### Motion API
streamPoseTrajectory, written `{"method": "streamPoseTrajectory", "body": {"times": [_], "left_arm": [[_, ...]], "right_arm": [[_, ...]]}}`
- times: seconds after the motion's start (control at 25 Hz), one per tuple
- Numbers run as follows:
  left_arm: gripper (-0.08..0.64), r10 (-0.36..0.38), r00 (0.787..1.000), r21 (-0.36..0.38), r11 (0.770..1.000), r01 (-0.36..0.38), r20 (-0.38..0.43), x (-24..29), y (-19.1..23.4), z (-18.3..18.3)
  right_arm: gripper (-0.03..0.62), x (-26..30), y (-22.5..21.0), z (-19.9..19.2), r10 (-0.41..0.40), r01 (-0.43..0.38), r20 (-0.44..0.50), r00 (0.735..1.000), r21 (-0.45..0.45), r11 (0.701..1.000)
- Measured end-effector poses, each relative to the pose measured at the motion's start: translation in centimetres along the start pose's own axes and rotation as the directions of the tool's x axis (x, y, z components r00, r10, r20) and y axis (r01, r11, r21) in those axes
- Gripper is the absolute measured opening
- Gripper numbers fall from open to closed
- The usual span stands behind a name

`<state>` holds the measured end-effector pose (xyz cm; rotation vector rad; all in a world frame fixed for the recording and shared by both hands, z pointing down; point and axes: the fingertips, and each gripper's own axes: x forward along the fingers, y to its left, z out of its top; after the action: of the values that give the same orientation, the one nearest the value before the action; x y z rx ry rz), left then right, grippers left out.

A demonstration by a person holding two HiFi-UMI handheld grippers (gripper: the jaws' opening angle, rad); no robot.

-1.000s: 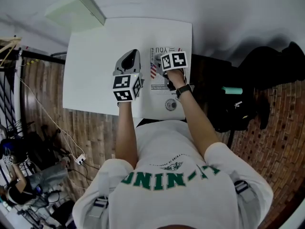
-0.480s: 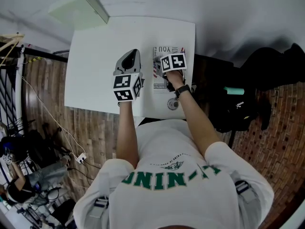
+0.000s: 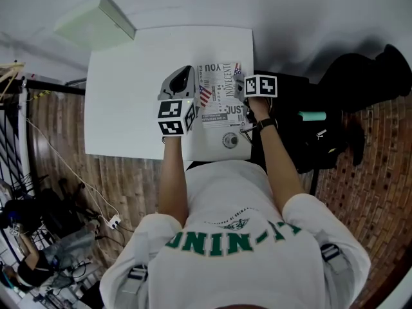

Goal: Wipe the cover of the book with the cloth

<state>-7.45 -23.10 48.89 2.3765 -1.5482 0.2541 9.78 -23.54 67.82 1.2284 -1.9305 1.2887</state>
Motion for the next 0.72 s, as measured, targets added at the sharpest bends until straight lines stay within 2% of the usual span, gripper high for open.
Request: {"method": "streamPoseTrajectory", "body": {"times": [0.12,0.24,0.4,0.56,0.72], "left_arm": [[0.005,0.000,1.000,-0.001,1.000,0.000,0.009,-0.2,0.2,0.2],[0.005,0.019,1.000,-0.010,1.000,-0.018,0.017,-0.7,1.1,0.3],[0.005,0.046,0.999,-0.018,0.999,-0.046,0.027,-1.6,2.1,0.5],[0.006,0.079,0.996,-0.025,0.997,-0.079,0.040,-2.6,3.5,0.9],[0.006,0.091,0.995,-0.024,0.996,-0.090,0.051,-3.5,4.0,1.2]], "right_arm": [[0.035,-0.3,-0.4,0.1,-0.024,0.024,0.010,1.000,0.005,1.000],[0.035,0.0,0.1,-0.1,-0.066,0.066,0.003,0.998,-0.027,0.997],[0.035,1.2,5.1,-1.0,0.036,-0.037,-0.014,0.999,-0.057,0.998],[0.037,3.6,11.8,-2.8,0.134,-0.143,-0.075,0.988,-0.131,0.981],[0.037,5.6,14.8,-4.7,0.154,-0.175,-0.135,0.979,-0.168,0.970]]}}
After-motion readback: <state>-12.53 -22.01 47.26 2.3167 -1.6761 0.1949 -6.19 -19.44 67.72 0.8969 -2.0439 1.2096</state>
